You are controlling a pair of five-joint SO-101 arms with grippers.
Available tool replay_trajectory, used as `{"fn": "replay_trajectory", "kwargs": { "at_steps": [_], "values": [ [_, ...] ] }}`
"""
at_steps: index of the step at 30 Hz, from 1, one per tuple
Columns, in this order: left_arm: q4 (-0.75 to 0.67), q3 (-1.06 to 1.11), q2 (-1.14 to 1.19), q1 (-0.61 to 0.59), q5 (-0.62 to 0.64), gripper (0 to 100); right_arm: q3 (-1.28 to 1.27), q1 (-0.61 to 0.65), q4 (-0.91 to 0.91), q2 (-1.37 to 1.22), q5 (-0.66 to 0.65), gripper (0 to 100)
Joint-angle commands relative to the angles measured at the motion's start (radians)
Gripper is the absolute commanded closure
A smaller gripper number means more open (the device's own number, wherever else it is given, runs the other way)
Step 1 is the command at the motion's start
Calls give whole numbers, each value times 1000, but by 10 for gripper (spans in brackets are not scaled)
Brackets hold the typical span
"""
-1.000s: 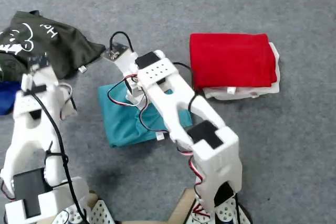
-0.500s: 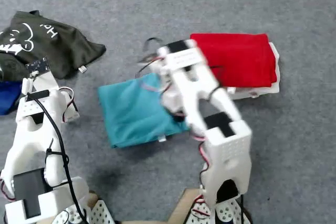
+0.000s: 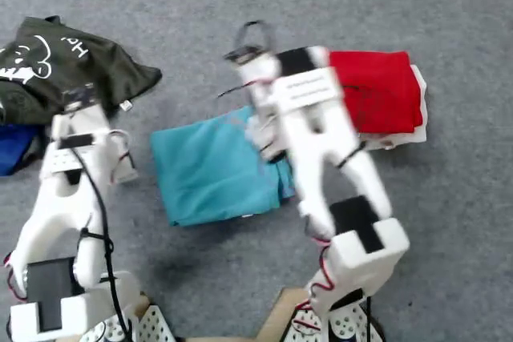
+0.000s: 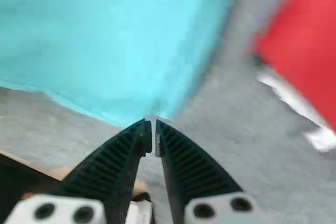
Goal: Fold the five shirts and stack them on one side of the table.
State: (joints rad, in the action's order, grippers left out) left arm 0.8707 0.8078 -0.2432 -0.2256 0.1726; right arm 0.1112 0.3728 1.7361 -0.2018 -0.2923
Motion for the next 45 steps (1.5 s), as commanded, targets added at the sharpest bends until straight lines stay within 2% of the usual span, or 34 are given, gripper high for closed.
{"fn": "replay_trajectory", "kwargs": {
  "at_steps": [1, 4, 8, 13, 23, 25, 28, 32, 37, 41, 45],
  "values": [
    [-38, -58, -9, 117, 11, 970, -51, 55, -68, -22, 75, 976],
    [-92, -74, 40, 157, 12, 970, -130, 14, -153, -105, 92, 976],
    [-166, -114, 180, 166, 12, 971, -223, -104, -250, -166, 89, 976],
    [-133, -234, 315, 185, 3, 972, -237, -201, -267, -137, 52, 976],
    [-114, -248, 318, 171, 3, 972, -154, -144, -107, 157, 58, 973],
    [-107, -254, 318, 148, 3, 972, -170, -146, -91, 193, 115, 972],
    [-104, -252, 293, 96, 11, 972, -222, -138, -94, 202, 276, 941],
    [-115, -183, 172, 61, 12, 972, -326, -69, -189, 202, 463, 779],
    [-157, -51, 21, 61, 12, 971, -429, -2, -379, 199, 589, 605],
    [-252, 42, -38, 59, 12, 970, -466, 35, -509, 125, 658, 589],
    [-255, 61, -54, 59, 12, 970, -453, 28, -571, -36, 684, 589]
  ]
}}
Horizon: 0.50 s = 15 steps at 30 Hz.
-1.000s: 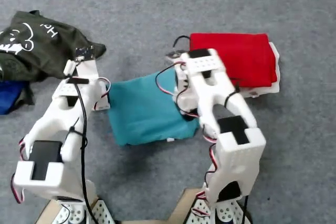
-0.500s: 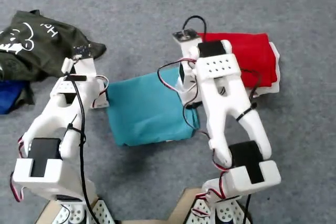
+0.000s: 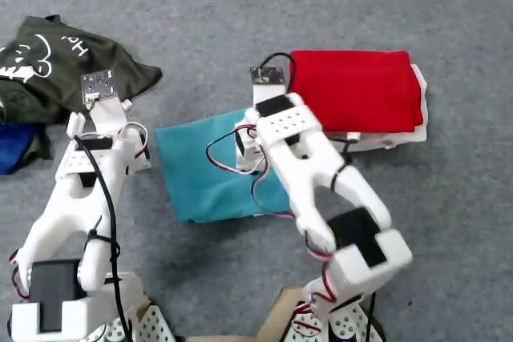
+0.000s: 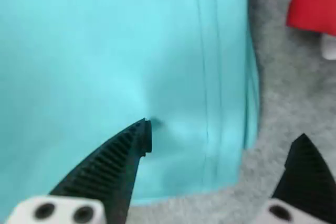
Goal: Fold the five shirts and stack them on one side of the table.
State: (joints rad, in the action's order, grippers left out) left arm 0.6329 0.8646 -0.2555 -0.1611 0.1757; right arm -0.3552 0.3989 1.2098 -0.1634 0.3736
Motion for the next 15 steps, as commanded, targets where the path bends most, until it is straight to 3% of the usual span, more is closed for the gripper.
{"fn": "replay_trajectory", "kwargs": {
  "at_steps": [1, 5, 11, 15],
  "values": [
    [-17, 4, -41, -5, 8, 970, 24, -11, -46, -114, 18, 589],
    [-17, 4, -41, -5, 5, 970, 73, -34, -6, -206, 11, 635],
    [-17, 4, -41, -5, 2, 970, 122, -34, 107, -217, -100, 966],
    [-17, 4, -41, -5, 2, 970, 125, -35, 172, -217, -104, 972]
  ]
}}
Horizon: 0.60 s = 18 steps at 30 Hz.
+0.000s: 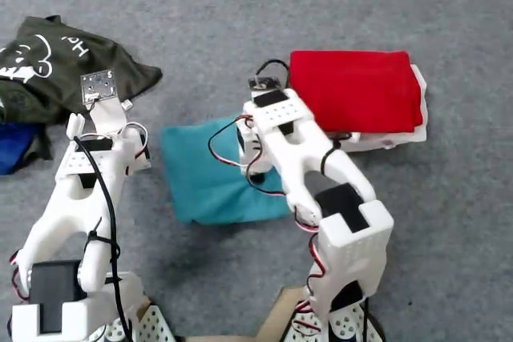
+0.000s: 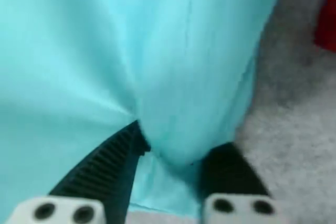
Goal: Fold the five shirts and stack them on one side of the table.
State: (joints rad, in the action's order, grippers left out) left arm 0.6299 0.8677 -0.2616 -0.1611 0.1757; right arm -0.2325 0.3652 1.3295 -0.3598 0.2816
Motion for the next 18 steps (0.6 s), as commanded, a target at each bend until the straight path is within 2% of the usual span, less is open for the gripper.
{"fn": "replay_trajectory", "kwargs": {
  "at_steps": [1, 9, 16, 18],
  "values": [
    [-14, 1, -35, -5, 2, 970, 5, -2, 57, -19, -15, 982],
    [-14, 1, -35, -5, 2, 970, 111, -2, 126, 108, -71, 985],
    [-14, 1, -35, -5, 2, 970, 389, -25, 281, 160, -233, 985],
    [-14, 1, -35, -5, 2, 970, 484, -74, 305, 154, -258, 985]
  ]
}}
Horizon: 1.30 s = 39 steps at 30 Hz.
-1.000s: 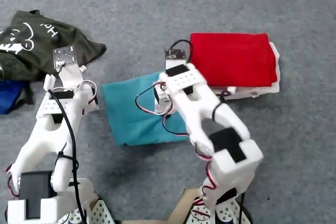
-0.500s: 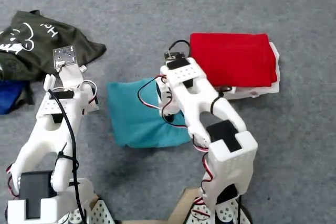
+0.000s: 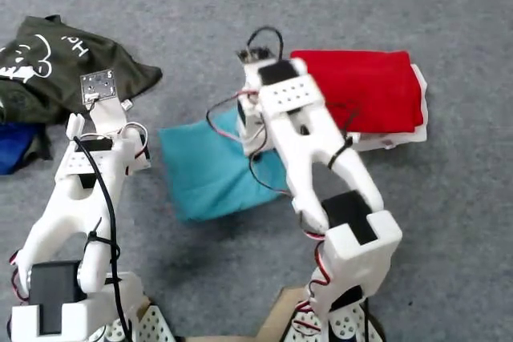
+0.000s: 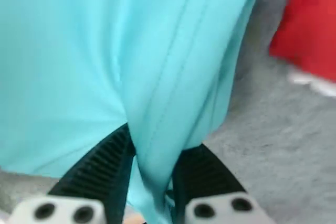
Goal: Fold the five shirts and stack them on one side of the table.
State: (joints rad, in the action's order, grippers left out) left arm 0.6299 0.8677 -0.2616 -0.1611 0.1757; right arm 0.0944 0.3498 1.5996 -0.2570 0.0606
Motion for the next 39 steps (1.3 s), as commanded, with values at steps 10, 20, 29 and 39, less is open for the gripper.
{"fn": "replay_trajectory", "kwargs": {
  "at_steps": [10, 20, 29, 39],
  "values": [
    [-14, 1, -34, -5, 0, 970, 688, -379, 133, -162, -192, 985],
    [-14, 2, -34, -5, 0, 970, 1073, -681, 160, -440, -273, 985],
    [31, -27, -46, -10, 0, 931, 1067, -717, 161, -466, -276, 894],
    [411, -607, 49, -280, 0, 740, 1070, -710, 161, -452, -276, 575]
  ]
}}
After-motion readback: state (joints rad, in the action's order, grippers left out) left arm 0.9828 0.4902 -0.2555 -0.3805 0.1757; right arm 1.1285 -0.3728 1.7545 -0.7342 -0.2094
